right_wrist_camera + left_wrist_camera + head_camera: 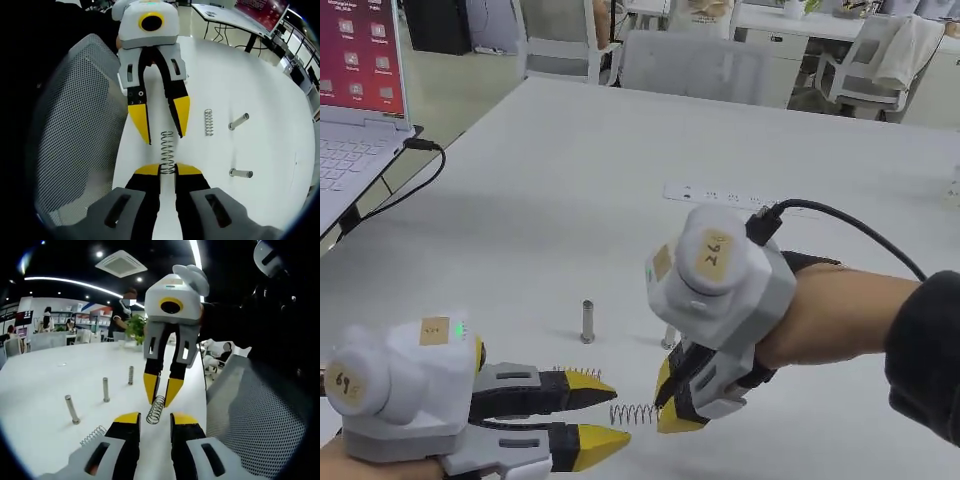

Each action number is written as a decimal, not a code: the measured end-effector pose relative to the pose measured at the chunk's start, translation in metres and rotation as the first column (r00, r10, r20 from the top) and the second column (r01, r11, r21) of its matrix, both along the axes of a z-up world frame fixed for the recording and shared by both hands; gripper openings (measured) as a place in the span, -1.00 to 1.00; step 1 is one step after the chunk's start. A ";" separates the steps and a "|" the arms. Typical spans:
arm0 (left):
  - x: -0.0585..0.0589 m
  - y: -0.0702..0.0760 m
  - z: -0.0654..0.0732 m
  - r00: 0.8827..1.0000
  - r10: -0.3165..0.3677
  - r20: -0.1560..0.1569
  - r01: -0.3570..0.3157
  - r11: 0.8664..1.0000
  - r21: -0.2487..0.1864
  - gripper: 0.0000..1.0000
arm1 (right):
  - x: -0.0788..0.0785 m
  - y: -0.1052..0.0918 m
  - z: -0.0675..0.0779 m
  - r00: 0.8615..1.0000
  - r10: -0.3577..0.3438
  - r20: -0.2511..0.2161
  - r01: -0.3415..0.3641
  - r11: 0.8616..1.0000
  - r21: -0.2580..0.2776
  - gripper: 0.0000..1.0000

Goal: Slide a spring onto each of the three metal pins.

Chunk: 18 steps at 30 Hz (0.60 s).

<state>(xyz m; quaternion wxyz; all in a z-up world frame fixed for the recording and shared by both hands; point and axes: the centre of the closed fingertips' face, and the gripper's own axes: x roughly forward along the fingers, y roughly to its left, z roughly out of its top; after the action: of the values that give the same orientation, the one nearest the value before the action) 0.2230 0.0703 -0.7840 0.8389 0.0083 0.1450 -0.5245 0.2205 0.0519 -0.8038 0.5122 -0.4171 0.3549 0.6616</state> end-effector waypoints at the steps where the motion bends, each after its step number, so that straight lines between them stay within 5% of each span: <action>1: 0.000 0.000 0.000 1.000 -0.002 0.000 0.002 1.000 0.000 -0.71 | -0.001 0.000 0.000 1.000 0.005 0.001 -0.005 1.000 0.001 -0.84; 18: -0.004 -0.003 -0.002 1.000 -0.025 -0.007 0.025 1.000 0.004 -0.94 | -0.005 0.000 0.001 0.999 0.040 0.005 -0.040 0.999 0.003 -0.84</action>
<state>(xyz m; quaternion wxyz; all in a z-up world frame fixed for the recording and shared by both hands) 0.2192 0.0670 -0.7860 0.8318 0.0099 0.1491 -0.5346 0.2156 0.0517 -0.8028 0.5002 -0.4251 0.3441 0.6713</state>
